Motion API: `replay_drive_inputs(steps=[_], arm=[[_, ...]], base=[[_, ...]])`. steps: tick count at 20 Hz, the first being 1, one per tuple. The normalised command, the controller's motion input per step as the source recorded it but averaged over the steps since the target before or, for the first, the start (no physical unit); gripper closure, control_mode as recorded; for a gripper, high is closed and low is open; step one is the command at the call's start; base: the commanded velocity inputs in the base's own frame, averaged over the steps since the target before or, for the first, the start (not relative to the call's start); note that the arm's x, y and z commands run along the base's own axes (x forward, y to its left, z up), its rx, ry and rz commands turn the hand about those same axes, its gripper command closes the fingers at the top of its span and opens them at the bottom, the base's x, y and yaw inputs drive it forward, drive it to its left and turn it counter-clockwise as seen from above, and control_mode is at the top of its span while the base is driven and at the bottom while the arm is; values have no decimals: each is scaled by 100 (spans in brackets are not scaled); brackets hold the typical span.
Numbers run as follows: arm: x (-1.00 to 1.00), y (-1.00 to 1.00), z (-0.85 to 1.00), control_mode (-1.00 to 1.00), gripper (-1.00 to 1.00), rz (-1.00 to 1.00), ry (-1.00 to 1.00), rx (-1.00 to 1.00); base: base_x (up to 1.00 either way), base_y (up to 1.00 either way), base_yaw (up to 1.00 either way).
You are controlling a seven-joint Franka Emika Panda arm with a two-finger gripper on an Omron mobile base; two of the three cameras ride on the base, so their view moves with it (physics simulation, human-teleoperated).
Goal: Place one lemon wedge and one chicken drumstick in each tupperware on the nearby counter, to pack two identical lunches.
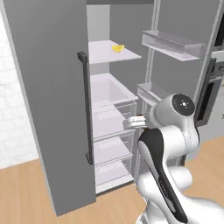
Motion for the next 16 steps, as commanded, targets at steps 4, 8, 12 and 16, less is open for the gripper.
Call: replay_drive_inputs(steps=[4, 8, 12, 16], arm=[[0, 0, 0, 100, 100, 0, 0, 0], [0, 0, 0, 100, 100, 0, 0, 0], [0, 0, 0, 100, 100, 0, 0, 0], [0, 0, 0, 100, 100, 0, 0, 0]], base=[[-100, -53, -46], [-41, -81, -69], [4, -100, -63], [70, -100, -38]])
